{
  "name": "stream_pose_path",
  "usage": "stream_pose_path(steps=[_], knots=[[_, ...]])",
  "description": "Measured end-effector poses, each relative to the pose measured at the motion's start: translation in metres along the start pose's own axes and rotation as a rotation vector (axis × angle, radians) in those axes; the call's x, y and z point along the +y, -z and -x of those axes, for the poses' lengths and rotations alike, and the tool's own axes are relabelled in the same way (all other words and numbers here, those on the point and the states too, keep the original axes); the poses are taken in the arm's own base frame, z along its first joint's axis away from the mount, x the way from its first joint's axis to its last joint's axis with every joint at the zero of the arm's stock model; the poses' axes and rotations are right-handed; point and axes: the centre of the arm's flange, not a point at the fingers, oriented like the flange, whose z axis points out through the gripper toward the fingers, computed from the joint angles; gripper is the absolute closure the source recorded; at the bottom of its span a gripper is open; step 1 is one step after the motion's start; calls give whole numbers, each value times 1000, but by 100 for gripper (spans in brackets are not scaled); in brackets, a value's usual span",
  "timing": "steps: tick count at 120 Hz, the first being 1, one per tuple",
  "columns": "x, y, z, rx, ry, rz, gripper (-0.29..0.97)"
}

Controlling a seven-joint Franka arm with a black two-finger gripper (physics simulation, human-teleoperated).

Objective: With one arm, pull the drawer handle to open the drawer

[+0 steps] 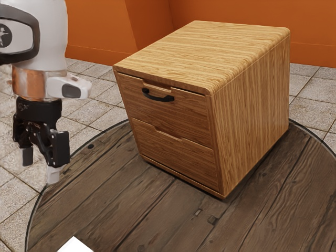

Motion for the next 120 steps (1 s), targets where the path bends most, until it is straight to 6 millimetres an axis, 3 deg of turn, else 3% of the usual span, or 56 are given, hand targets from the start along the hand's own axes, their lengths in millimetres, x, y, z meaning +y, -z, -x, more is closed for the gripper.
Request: stream_pose_path(steps=[16,34,48,62,76,86,103,120], knots=[[9,15,-27,222,-16,-17,0],[11,23,-47,330,-95,-32,0],[25,11,-56,371,-349,-144,0],[14,6,-46,440,-571,-211,0],[10,14,-39,542,-772,-275,0],[9,15,-49,597,-895,-316,0],[6,29,-82,657,-1044,-391,0],[11,44,-97,695,-1164,-474,0]])
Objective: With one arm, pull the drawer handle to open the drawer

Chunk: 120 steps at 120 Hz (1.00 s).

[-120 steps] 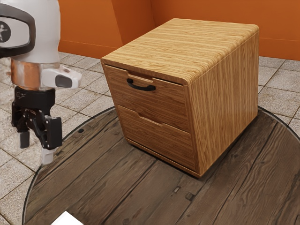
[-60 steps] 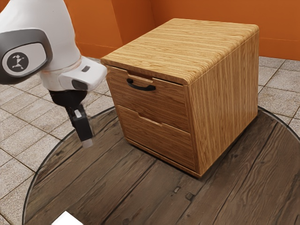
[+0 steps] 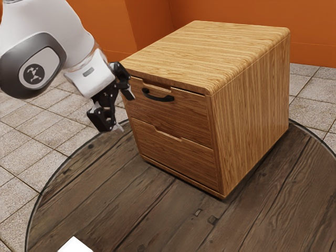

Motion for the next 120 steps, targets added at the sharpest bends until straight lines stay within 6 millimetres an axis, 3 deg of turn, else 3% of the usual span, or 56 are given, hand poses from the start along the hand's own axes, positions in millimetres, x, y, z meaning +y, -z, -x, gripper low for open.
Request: stream_pose_path(steps=[15,29,54,92,120], knots=[[-7,-9,-9,18,-97,-21,0],[-21,-5,-14,31,-159,-59,0],[-27,-16,-21,47,-252,-69,0],[-36,-39,-18,52,-320,-62,-1],[-39,-41,-15,56,-355,-70,-2]])
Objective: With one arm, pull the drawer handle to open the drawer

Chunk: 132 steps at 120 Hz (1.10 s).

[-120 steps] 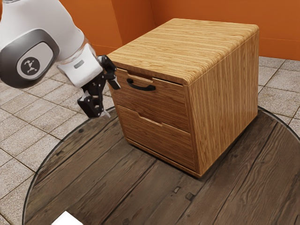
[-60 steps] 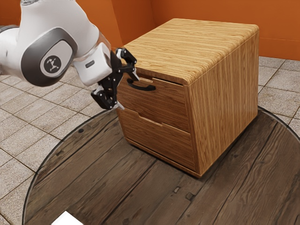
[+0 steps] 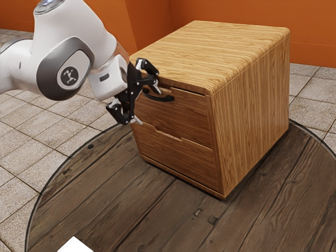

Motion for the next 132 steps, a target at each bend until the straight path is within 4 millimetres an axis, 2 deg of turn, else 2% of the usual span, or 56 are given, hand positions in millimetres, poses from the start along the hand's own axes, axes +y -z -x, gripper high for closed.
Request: stream_pose_path(steps=[26,44,58,85,90,132], knots=[[2,-3,1,1,-25,0,-4],[5,-9,2,2,-38,13,-23],[5,-6,6,0,-42,11,-14],[7,-5,11,-5,-41,5,-8],[9,-5,16,-6,-32,1,0],[14,-9,19,-1,-4,-28,-1]])
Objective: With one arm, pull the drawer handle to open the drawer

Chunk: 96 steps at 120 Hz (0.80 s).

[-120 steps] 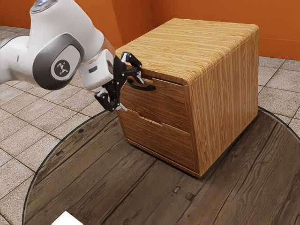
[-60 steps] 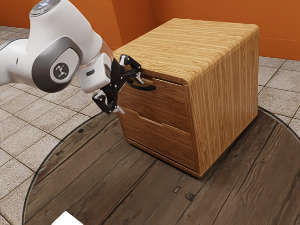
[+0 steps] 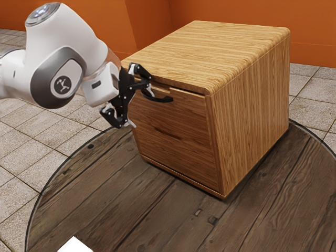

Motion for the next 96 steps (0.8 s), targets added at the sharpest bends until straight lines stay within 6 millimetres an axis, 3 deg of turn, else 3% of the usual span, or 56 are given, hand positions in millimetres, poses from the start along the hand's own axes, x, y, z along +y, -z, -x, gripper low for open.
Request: stream_pose_path(steps=[26,37,48,69,79,96], knots=[[2,-5,-1,6,16,-3,0],[3,1,0,13,23,-16,13],[5,4,1,18,31,-20,17],[21,14,4,44,45,-27,26],[28,13,4,53,49,-22,20],[43,18,6,67,53,-23,26]])
